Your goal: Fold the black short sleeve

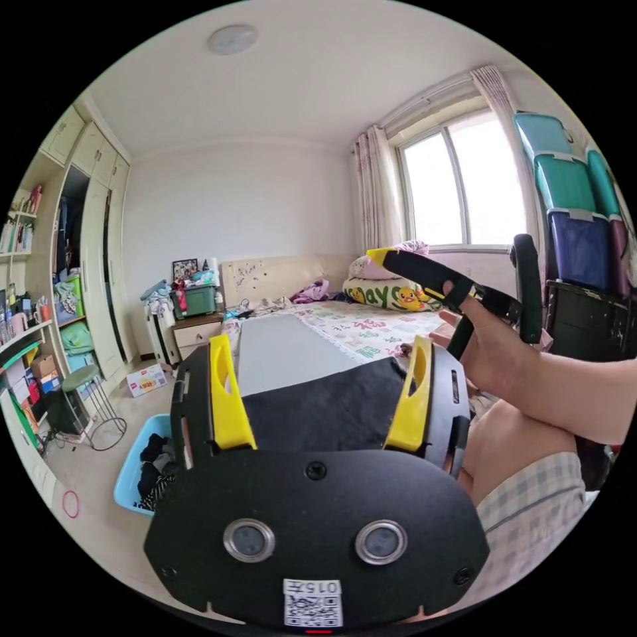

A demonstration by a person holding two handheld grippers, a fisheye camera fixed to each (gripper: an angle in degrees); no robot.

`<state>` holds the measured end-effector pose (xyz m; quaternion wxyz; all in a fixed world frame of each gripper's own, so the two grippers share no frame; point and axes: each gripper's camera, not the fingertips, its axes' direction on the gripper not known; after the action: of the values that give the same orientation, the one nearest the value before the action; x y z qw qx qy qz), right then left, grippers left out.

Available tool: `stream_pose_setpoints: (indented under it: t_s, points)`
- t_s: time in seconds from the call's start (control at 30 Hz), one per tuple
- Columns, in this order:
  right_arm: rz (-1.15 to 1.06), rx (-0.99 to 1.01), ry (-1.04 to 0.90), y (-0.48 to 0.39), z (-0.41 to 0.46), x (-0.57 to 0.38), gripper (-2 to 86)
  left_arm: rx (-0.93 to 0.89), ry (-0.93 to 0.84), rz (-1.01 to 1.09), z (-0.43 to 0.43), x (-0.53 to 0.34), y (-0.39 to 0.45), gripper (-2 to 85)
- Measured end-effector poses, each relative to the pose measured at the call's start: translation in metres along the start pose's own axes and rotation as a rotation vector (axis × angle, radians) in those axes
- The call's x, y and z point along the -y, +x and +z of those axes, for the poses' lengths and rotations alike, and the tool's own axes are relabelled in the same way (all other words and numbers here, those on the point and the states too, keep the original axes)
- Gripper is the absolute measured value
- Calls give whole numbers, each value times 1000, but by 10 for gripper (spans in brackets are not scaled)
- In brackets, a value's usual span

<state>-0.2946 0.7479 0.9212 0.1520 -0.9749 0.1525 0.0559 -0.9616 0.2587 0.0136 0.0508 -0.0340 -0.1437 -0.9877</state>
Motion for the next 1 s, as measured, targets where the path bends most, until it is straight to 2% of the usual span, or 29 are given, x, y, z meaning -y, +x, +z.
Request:
stream_pose_setpoints:
  t_s: [0.13,0.2,0.23,0.27,0.33,0.4,0.47,0.57,0.67,0.87,1.0]
  points:
    - [29,44,5,21,-6,16,301,-81,-28,-87,17,47,-34,310]
    - [-7,91,-39,33,-12,31,220,-203,-36,-63,29,69,-46,232]
    - [-45,111,-116,43,-15,42,183,-282,-64,-12,39,87,-51,152]
    - [-55,70,-184,58,-19,51,152,-323,-118,33,52,106,-54,92]
    - [-24,-32,-235,88,-29,56,118,-340,-184,83,76,136,-56,48]
    - [25,-108,-288,125,-39,52,92,-325,-220,116,106,168,-57,42]
    - [140,-169,-393,180,-48,33,68,-424,-314,176,161,213,-52,33]
    - [337,-134,-581,242,-46,-5,69,-602,-384,188,240,264,-41,28]
    - [473,-110,-676,276,-37,-37,79,-653,-498,122,325,305,-30,65]
    - [481,-144,-783,294,-1,-38,66,-727,-750,7,440,357,-5,79]
    - [366,-234,-868,286,35,-15,14,-643,-752,-73,419,377,-2,23]
